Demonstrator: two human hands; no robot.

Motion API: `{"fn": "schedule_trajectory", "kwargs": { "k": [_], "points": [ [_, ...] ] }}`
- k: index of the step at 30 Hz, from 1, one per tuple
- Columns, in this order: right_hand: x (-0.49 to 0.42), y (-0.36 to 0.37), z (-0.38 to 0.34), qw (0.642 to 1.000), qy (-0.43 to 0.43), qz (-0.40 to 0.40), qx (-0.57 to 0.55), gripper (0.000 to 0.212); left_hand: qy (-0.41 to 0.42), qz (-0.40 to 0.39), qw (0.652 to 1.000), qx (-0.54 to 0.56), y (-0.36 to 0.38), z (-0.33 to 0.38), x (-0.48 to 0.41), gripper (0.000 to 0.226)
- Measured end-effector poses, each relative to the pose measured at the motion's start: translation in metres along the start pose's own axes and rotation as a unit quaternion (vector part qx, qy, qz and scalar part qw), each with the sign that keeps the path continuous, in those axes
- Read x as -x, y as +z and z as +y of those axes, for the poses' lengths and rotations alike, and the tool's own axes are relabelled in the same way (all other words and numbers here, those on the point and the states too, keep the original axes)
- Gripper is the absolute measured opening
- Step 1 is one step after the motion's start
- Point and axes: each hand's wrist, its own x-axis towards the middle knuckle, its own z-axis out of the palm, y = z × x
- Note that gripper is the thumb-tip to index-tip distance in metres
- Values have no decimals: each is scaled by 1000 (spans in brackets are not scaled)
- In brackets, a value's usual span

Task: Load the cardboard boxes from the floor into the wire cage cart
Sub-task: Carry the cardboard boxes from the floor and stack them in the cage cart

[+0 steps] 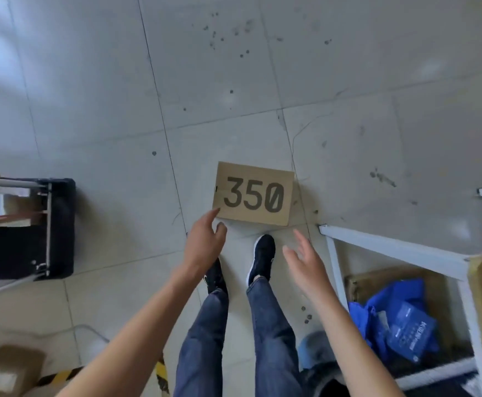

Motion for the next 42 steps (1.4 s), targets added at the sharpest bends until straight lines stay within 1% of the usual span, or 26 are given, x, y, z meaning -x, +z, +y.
{"fn": "schedule_trajectory", "kwargs": {
  "k": [4, 7, 11, 13, 15, 17, 18, 20, 23, 25, 27, 28, 29, 32, 36, 38, 41, 42],
  "points": [
    [-127, 25, 40, 1000, 18, -7, 9, 56, -46, 6, 999, -17, 50, -54, -96, 52],
    [-211, 40, 75, 999, 32, 5, 18, 58, -94, 2, 995, -23, 88, -100, -159, 59],
    [-327, 57, 127, 996, 49, 49, 49, 67, -155, 0, 987, 28, 145, -159, -240, 70],
    [-370, 61, 148, 994, 65, 79, 50, 75, -170, -7, 983, 64, 168, -176, -270, 75],
    [-403, 64, 165, 992, 87, 85, 26, 85, -165, -15, 980, 106, 186, -186, -297, 73],
    [-427, 70, 179, 990, 118, 66, -30, 89, -160, -16, 977, 140, 201, -193, -320, 64],
    [-436, 74, 185, 989, 126, 57, -54, 88, -161, -13, 975, 154, 207, -196, -330, 60],
    [-447, 82, 194, 986, 128, 63, -82, 79, -171, -6, 971, 168, 215, -200, -344, 57],
    [-451, 88, 200, 983, 126, 85, -102, 64, -195, 7, 965, 173, 214, -203, -354, 54],
    [-445, 84, 196, 985, 120, 75, -103, 51, -199, 6, 964, 178, 207, -199, -355, 50],
    [-434, 76, 182, 987, 107, 62, -99, 33, -203, 5, 961, 188, 191, -190, -351, 45],
    [-427, 71, 173, 988, 103, 57, -98, 29, -204, 4, 960, 190, 180, -184, -347, 42],
    [-417, 65, 162, 989, 98, 54, -96, 31, -202, 4, 960, 194, 168, -176, -342, 40],
    [-383, 45, 118, 992, 84, 44, -86, 53, -190, 3, 959, 210, 123, -145, -320, 36],
    [-320, 17, 37, 994, 58, 42, -76, 70, -172, 26, 958, 227, 43, -90, -271, 35],
    [-281, 0, -11, 994, 40, 43, -87, 71, -158, 36, 957, 240, -4, -54, -237, 34],
    [-211, -27, -90, 994, 0, 28, -108, 61, -138, 61, 955, 257, -82, 3, -173, 27],
    [-184, -37, -118, 994, -11, 29, -108, 62, -130, 70, 954, 261, -108, 23, -149, 27]
  ]
}}
